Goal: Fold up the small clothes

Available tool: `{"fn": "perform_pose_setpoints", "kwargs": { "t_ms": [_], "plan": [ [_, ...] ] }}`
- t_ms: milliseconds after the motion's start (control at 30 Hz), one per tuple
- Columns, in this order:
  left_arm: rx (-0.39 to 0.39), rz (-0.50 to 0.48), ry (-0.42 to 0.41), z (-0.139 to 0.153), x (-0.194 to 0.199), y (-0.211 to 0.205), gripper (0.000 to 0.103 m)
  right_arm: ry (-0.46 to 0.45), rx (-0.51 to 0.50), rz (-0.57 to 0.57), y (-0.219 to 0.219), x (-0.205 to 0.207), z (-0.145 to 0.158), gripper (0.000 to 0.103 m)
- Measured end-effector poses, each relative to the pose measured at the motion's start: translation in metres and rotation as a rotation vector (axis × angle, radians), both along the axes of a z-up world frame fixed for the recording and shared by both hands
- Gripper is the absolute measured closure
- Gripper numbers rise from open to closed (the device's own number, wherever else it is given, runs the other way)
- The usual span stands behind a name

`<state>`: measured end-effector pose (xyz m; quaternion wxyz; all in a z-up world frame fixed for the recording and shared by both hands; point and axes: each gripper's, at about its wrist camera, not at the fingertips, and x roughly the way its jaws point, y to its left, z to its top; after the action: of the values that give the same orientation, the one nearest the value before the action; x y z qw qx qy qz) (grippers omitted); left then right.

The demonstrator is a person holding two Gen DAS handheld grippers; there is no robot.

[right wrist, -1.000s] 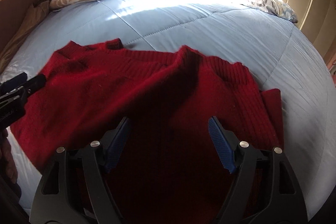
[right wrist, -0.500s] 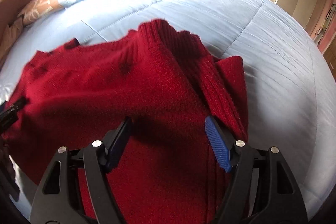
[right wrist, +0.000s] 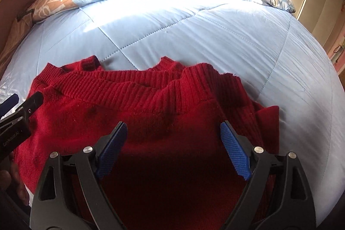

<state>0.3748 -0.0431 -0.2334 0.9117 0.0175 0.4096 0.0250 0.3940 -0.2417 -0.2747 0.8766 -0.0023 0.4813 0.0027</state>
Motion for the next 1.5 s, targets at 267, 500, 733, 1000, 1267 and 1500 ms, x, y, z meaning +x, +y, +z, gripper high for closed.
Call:
{"fn": "perform_pose_setpoints", "kwargs": {
  "t_ms": [267, 500, 733, 1000, 1267, 1500],
  "plan": [
    [0.120, 0.034, 0.098, -0.045, 0.024, 0.014, 0.001, 0.079, -0.057, -0.058, -0.010, 0.022, -0.029, 0.008],
    [0.119, 0.066, 0.099, -0.042, 0.034, 0.037, 0.001, 0.073, -0.012, -0.145, -0.044, 0.025, -0.030, 0.004],
    [0.034, -0.002, -0.090, 0.015, -0.030, 0.036, 0.002, -0.162, 0.216, -0.162, -0.091, -0.052, 0.032, 0.003],
    [-0.016, -0.174, -0.131, 0.026, -0.107, -0.039, 0.002, -0.129, 0.366, -0.222, -0.158, -0.132, 0.005, 0.005],
    [0.033, -0.140, -0.082, -0.011, -0.096, -0.089, 0.002, -0.172, 0.452, -0.139, -0.146, -0.137, -0.009, 0.008],
    [0.026, -0.049, 0.005, -0.043, -0.081, -0.068, 0.001, -0.054, 0.452, -0.090, -0.133, -0.092, -0.026, 0.029]
  ]
}}
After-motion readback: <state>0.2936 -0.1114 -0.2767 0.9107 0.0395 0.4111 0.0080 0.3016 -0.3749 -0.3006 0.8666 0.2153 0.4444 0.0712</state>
